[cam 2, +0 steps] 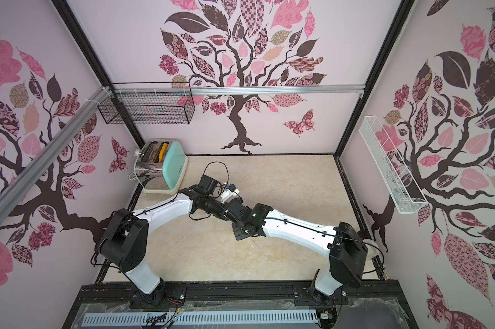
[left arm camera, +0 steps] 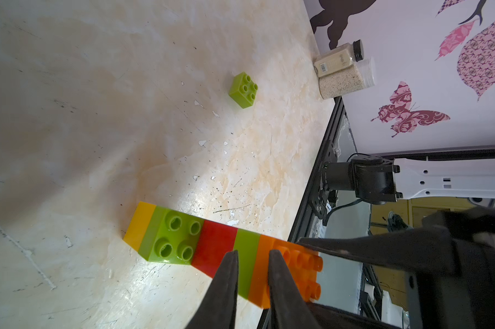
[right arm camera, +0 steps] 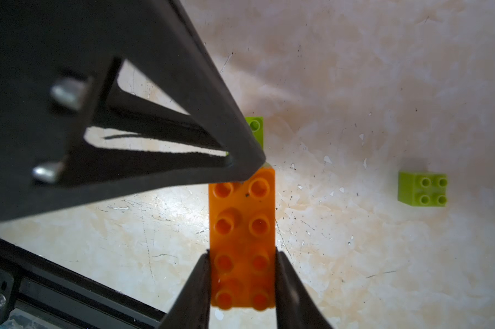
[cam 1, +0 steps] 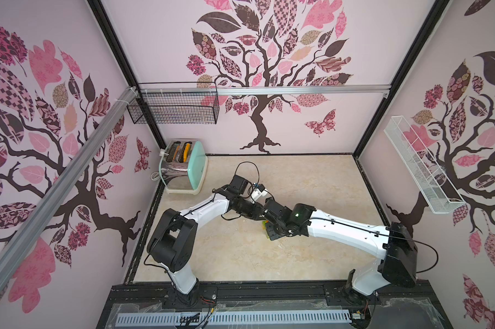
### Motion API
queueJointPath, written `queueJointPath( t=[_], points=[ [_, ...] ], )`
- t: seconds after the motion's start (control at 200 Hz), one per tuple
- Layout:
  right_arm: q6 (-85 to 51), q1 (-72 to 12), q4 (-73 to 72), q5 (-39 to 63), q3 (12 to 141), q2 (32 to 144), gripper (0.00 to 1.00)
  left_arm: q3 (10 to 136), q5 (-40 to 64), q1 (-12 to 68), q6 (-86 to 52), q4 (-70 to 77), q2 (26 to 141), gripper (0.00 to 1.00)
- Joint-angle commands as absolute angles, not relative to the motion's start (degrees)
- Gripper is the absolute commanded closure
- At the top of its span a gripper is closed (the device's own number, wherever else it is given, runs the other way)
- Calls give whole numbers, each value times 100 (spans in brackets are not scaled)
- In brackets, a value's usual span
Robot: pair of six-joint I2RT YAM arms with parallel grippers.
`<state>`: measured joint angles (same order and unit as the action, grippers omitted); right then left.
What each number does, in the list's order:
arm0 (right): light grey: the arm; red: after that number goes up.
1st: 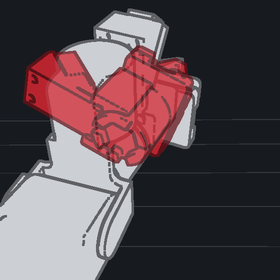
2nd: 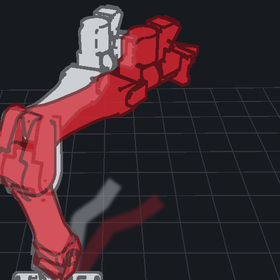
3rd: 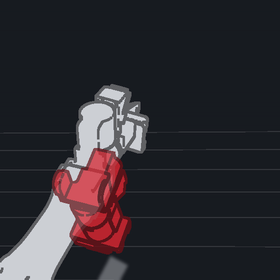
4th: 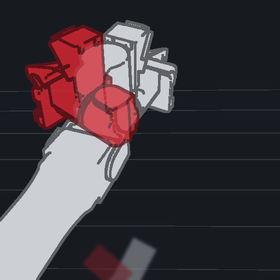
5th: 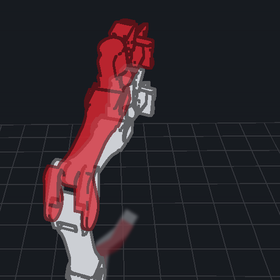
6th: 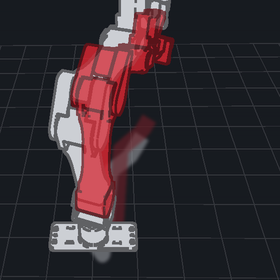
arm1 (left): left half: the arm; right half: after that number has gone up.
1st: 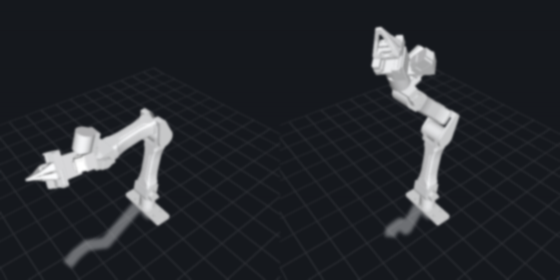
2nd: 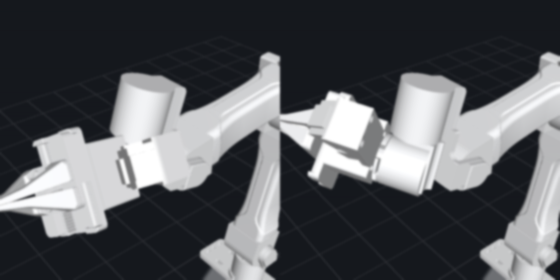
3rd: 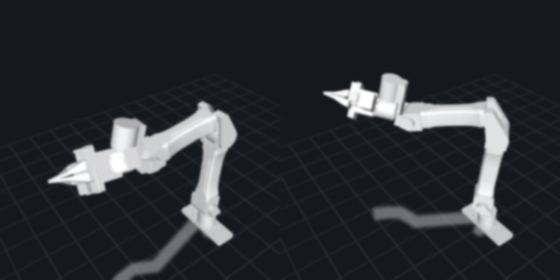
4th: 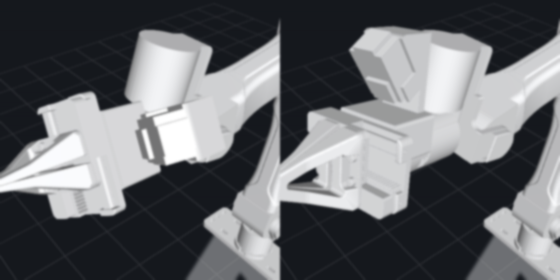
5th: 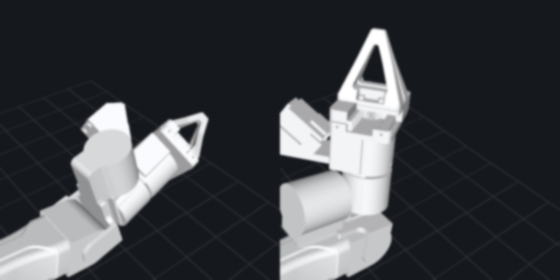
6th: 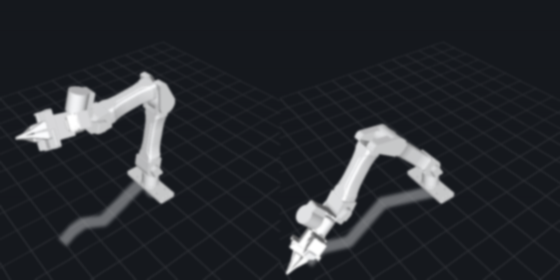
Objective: Assemble a giraffe with lego
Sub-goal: Assemble the lego brick with the lego brick, then pick up the lego brick from the center of the board.
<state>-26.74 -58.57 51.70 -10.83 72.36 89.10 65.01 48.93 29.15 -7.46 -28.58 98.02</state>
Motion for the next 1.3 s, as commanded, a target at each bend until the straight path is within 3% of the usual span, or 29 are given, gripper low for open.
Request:
queueJointPath(
  t=[0.0, 0.11, 0.335, 0.465, 0.6, 0.825, 0.985, 1.296],
  points=[
    [-2527, -5801, 5708, -1023, 7638, 8335, 55, 6189, 3981, 2968, -628, -3309, 10049, 77],
    [-2326, -5484, 5783, -973, 7515, 7836, 42, 6252, 3973, 2965, -683, -3304, 9994, 70],
    [-1526, -3921, 5091, -550, 6290, 7425, 40, 6859, 4020, 2963, -699, -3667, 9704, 38],
    [-1201, -3262, 4438, -342, 5847, 7799, 32, 7319, 4210, 2922, -615, -3982, 9412, 24],
    [-1100, -2939, 3944, -150, 5708, 8427, 29, 7335, 4323, 2742, -632, -4061, 8967, 18],
    [-873, -2869, 3734, -274, 5905, 9323, 29, 6063, 4017, 2300, 151, -3581, 7492, 3],
    [-768, -2676, 3758, -382, 5928, 9507, 30, 5138, 3596, 2007, 1233, -3466, 6502, 2],
    [-568, -2404, 3865, -263, 5937, 9079, 35, 4808, 3969, 1268, 1157, -3174, 6159, 2]
  ],
)
